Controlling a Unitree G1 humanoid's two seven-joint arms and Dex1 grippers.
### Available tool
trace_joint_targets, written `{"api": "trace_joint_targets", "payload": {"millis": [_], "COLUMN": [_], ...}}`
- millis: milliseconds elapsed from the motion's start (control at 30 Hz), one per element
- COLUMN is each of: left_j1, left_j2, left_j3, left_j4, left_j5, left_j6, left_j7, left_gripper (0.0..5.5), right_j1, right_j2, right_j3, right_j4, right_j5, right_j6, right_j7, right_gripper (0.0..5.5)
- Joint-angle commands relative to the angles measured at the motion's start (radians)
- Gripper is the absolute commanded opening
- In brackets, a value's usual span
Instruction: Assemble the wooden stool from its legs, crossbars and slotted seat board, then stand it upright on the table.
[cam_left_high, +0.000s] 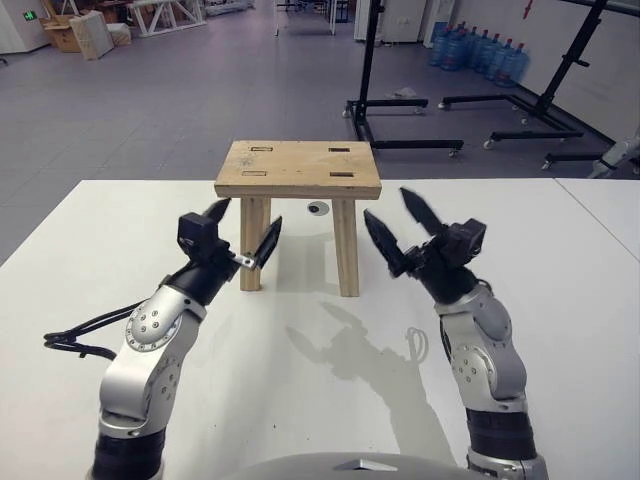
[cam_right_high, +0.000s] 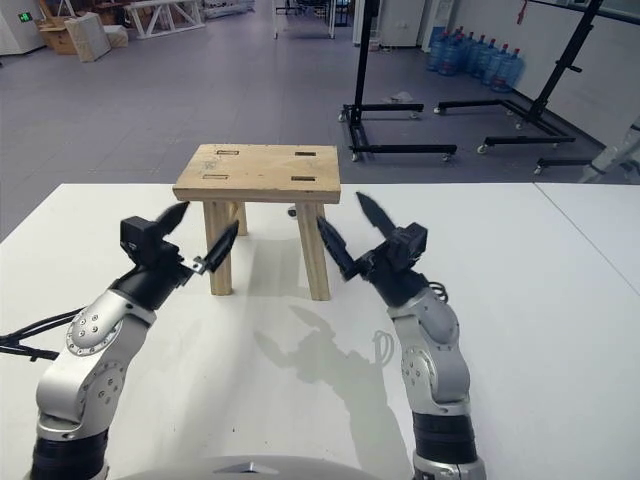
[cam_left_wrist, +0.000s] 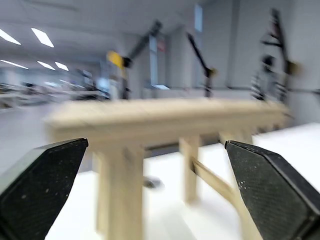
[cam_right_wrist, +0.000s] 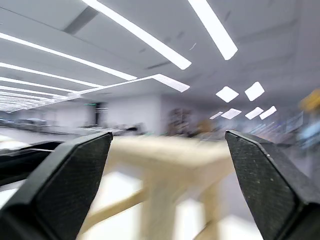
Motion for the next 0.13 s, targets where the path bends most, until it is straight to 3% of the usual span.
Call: {"api": "trace_joint_targets", "payload": {"millis": [33, 133], "left_j1": [-0.111, -0.119], "left_j2": [-0.040, -0.050], "left_j3": [-0.014, -0.016], "left_j4": [0.027, 0.090], "left_j5": [0.109, 0.183], "left_j6": [-0.073, -0.157], "left_j7": [0.087, 0.115], "left_gripper": [5.03, 5.03], "right_j1": [-0.080, -0.064], "right_j2": [0.084, 0.120], "right_j3": [-0.007, 0.028], "right_j4": [0.049, 0.085], "right_j5": [-0.154, -0.268], "right_j6": [-0.152, -0.216], "right_j7": [-0.185, -0.281], "right_gripper": [4.16, 4.16]}}
